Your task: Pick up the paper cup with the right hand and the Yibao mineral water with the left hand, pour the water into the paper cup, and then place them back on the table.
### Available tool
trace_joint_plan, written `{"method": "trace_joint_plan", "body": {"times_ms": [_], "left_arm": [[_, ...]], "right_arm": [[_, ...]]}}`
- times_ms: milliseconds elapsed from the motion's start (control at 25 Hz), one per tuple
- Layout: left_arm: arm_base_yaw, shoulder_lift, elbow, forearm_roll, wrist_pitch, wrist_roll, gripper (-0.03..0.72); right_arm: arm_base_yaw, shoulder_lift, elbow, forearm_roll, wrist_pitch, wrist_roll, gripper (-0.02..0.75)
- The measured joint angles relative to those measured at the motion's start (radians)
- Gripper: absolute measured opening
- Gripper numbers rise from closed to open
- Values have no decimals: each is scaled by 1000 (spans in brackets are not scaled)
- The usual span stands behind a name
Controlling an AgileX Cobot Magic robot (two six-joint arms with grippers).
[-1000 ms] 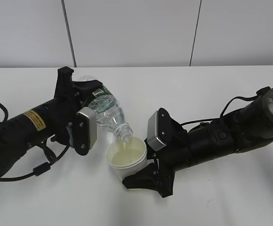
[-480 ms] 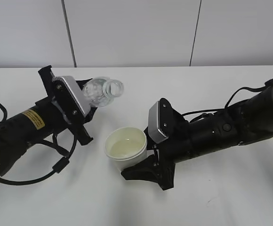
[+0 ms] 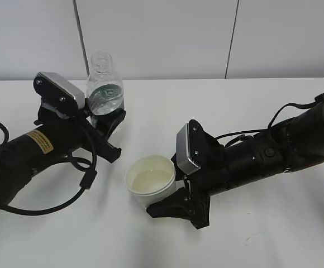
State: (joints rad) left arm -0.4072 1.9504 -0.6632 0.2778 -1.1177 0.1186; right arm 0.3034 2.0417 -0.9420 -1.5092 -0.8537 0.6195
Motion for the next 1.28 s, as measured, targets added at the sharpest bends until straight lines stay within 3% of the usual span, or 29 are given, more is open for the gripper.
{"method": "trace_joint_plan", "body": {"times_ms": [200, 400, 600, 800, 960, 1280], "left_arm": [[17, 0, 0, 76, 0, -97, 322], [56, 0, 0, 192, 0, -156, 322], [114, 0, 0, 326, 0, -300, 322], [130, 0, 0, 434, 3, -361, 322], [130, 0, 0, 448, 11, -370, 322], [130, 0, 0, 445, 63, -371, 322]], "right_arm": [[-42, 0, 0, 23, -72, 8, 524], [-150, 0, 20, 40, -155, 14, 524], [-255, -2, 24, 60, -173, 4, 523], [-280, -1, 24, 117, -171, -48, 523], [-281, -4, 62, 238, -150, -144, 523], [-281, -4, 185, 615, -139, -405, 523]]}}
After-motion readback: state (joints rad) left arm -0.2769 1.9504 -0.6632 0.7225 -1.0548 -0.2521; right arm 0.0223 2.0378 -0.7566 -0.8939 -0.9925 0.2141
